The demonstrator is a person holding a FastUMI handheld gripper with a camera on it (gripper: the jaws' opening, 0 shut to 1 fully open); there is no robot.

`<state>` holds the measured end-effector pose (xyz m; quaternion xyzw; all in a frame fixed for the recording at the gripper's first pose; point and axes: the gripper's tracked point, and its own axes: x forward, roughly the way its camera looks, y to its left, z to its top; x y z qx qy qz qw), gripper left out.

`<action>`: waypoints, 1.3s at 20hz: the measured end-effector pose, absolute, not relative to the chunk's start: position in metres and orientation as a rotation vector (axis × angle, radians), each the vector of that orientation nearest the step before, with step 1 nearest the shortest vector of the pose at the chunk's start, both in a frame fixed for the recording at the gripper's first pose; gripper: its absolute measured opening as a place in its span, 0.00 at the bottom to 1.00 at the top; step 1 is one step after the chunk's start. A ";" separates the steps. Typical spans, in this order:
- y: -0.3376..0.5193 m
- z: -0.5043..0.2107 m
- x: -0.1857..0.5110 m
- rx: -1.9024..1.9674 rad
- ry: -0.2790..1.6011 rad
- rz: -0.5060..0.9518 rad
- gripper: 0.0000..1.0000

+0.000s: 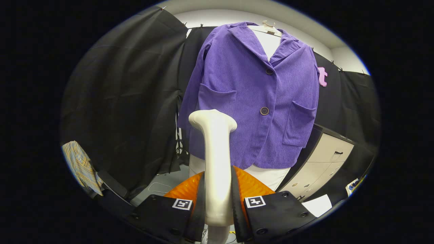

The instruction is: Iron the clothes twice with a garment steamer, once on the left side and once on the right side.

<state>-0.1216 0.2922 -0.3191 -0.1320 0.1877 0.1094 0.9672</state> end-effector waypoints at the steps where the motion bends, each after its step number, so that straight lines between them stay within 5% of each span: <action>1: 0.291 -0.313 -0.125 -0.265 0.373 0.222 0.43; 26: 0.152 -0.069 -0.171 -0.104 0.040 0.143 0.43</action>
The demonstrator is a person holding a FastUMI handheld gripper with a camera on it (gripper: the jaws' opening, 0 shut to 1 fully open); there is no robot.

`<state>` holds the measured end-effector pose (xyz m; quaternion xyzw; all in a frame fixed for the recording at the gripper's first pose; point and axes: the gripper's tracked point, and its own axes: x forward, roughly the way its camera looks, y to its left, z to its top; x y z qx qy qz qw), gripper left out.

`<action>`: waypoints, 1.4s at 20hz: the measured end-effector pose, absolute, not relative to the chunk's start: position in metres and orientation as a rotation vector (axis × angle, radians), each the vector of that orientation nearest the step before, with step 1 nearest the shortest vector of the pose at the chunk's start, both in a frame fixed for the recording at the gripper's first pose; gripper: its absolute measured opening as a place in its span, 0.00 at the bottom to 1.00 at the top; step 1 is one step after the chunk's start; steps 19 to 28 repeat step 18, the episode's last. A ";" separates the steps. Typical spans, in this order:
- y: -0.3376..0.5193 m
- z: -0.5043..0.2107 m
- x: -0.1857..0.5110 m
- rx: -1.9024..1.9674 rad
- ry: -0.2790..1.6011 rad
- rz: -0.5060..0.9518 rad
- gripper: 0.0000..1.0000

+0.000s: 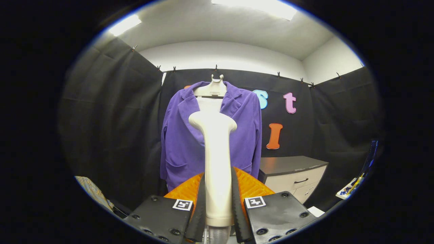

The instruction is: Iron the clothes twice with a garment steamer, once on the left side and once on the right side.

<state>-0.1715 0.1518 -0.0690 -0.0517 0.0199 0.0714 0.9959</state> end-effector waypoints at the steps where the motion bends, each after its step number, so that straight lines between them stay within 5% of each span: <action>1: 0.145 -0.066 -0.175 -0.098 0.036 0.140 0.43; 28: 0.066 -0.051 -0.206 -0.058 0.026 0.112 0.43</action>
